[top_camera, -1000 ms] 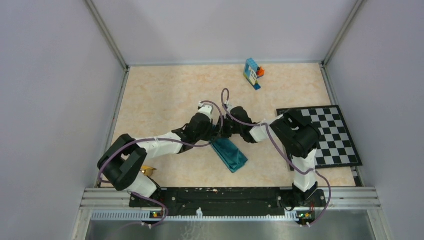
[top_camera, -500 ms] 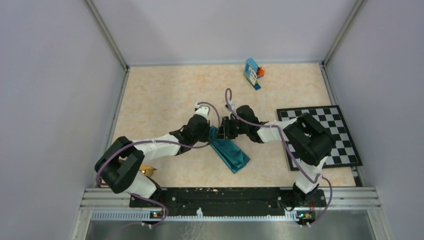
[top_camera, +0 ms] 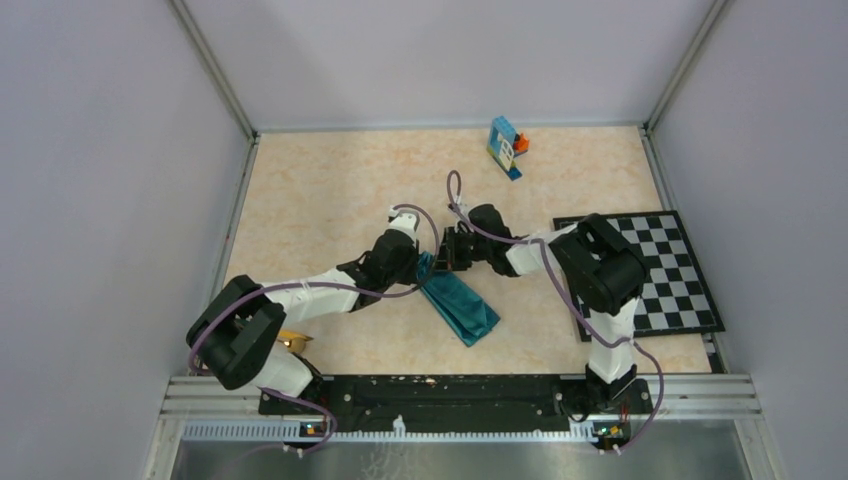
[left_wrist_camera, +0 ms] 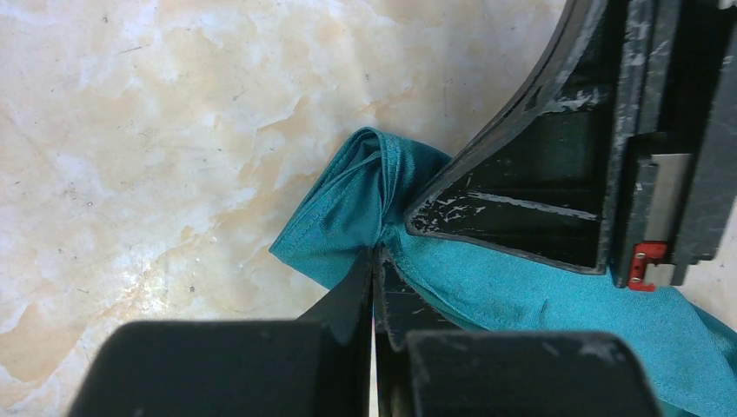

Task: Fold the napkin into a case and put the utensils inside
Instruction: Stuff the top corner of the smaller-rectangle-folded napkin at the center of the board.

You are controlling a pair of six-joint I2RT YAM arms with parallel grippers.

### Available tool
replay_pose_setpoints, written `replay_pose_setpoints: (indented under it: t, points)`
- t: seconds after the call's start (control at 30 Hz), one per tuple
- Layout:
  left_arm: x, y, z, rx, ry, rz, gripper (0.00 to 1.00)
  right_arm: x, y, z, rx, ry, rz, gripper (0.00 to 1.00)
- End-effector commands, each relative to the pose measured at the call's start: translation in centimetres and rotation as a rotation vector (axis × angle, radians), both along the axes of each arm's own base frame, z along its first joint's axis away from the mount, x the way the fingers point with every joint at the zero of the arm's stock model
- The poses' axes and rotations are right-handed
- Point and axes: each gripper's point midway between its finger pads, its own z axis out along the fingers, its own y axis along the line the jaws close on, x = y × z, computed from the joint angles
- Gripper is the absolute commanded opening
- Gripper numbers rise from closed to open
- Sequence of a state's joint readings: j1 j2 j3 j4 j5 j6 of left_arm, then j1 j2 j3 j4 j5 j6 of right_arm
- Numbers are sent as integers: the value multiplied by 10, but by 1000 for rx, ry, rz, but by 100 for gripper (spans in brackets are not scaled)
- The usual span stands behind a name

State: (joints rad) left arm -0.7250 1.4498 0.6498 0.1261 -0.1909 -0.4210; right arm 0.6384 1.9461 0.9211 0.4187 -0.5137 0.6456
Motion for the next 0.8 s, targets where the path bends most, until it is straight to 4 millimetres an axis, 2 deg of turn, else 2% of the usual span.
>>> replay_pose_setpoints:
  t: [0.0,0.23,0.57,0.7,0.77]
  points:
    - [5,-5,16,-46,-31,-2,0,12,16,16,63,-46,23,0]
    - [7,-6,16,-40,-33,0,0,1,28,29,96,-57,57,0]
    - [6,-7,16,-45,-29,-3,0,-19,48,36,134,-47,105,0]
    - [5,-7,17,-52,-25,-6,0,-19,55,32,131,-51,105,0]
    - [4,-7,14,-51,-17,-4,0,-13,58,22,122,-60,81,0]
